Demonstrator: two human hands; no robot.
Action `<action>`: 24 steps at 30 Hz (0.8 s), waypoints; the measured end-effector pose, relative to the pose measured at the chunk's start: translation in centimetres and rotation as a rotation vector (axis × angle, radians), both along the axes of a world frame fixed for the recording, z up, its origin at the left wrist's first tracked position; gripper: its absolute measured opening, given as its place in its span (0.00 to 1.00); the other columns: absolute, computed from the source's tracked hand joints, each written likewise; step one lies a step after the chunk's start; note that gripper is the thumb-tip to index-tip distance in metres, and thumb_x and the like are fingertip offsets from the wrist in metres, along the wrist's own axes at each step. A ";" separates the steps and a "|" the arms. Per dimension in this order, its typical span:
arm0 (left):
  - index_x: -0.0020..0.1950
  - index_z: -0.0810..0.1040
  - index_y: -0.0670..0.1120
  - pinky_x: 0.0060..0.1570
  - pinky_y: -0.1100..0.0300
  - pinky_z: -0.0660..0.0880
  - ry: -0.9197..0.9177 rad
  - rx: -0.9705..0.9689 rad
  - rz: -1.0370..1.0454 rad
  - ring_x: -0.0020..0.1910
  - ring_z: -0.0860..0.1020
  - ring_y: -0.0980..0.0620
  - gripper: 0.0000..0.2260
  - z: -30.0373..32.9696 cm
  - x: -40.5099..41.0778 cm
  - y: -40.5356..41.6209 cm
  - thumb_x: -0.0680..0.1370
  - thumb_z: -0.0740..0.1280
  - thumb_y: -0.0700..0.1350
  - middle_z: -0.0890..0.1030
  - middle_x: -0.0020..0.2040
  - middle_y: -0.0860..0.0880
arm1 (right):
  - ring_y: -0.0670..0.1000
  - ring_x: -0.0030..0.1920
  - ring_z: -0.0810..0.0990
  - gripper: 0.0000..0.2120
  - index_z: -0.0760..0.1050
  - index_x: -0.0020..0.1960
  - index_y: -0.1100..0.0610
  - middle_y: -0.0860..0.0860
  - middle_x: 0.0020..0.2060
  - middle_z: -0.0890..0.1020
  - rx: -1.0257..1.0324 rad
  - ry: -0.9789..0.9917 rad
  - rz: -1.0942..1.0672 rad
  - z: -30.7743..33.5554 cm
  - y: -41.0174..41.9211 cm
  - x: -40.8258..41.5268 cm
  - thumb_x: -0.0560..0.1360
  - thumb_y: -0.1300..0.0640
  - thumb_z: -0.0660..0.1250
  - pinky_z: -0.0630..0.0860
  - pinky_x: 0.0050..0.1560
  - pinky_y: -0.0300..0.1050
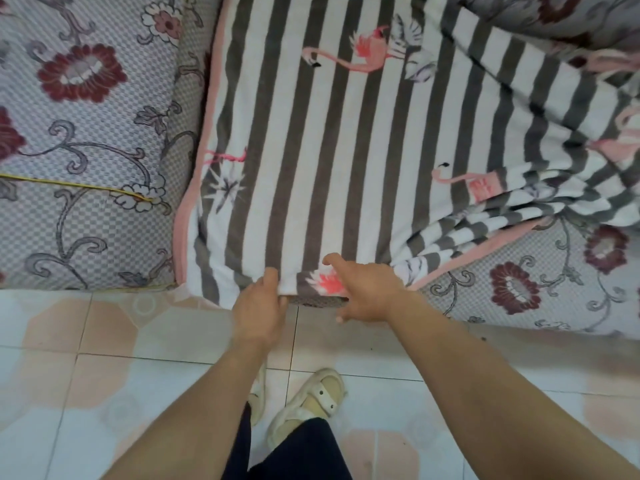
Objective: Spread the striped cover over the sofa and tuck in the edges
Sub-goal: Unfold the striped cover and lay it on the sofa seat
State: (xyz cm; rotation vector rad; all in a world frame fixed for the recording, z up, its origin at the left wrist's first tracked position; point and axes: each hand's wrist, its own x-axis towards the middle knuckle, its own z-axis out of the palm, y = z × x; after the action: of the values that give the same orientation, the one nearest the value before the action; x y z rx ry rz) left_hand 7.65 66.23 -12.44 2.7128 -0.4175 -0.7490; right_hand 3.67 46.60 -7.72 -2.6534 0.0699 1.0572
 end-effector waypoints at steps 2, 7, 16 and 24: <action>0.53 0.65 0.45 0.34 0.53 0.68 -0.017 0.070 -0.220 0.42 0.78 0.40 0.08 0.3 0.7 1.3 0.77 0.61 0.46 0.80 0.42 0.43 | 0.60 0.39 0.79 0.44 0.45 0.73 0.47 0.54 0.53 0.75 -0.104 -0.072 0.097 0.2 0.1 -0.9 0.68 0.62 0.70 0.68 0.34 0.49; 0.51 0.66 0.48 0.36 0.56 0.63 -0.130 0.187 -0.644 0.37 0.81 0.45 0.20 1.9 1.3 2.7 0.73 0.62 0.63 0.82 0.37 0.49 | 0.56 0.46 0.74 0.43 0.55 0.70 0.51 0.53 0.53 0.69 -0.202 -0.353 0.142 1.4 -0.5 -2.2 0.62 0.67 0.72 0.72 0.37 0.50; 0.60 0.62 0.49 0.34 0.52 0.68 -0.027 0.372 -0.637 0.47 0.78 0.44 0.20 2.2 -1.4 3.8 0.72 0.63 0.38 0.75 0.52 0.48 | 0.56 0.52 0.76 0.26 0.72 0.57 0.55 0.53 0.51 0.77 -0.071 -0.338 0.288 1.4 -3.1 -4.7 0.61 0.61 0.74 0.71 0.49 0.49; 0.61 0.65 0.52 0.36 0.56 0.67 0.175 0.341 -0.735 0.43 0.79 0.45 0.21 2.4 -0.5 5.6 0.68 0.62 0.43 0.80 0.47 0.49 | 0.58 0.61 0.69 0.31 0.62 0.66 0.54 0.53 0.61 0.69 -0.195 -0.233 0.186 -2.2 -1.2 -5.3 0.65 0.65 0.68 0.65 0.63 0.55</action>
State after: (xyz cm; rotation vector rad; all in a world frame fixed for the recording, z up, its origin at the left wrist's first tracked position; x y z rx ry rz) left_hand 7.10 71.78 -10.09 2.7364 -1.3926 -1.3291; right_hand -1.59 45.40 -9.91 -2.9896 -0.1301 0.8208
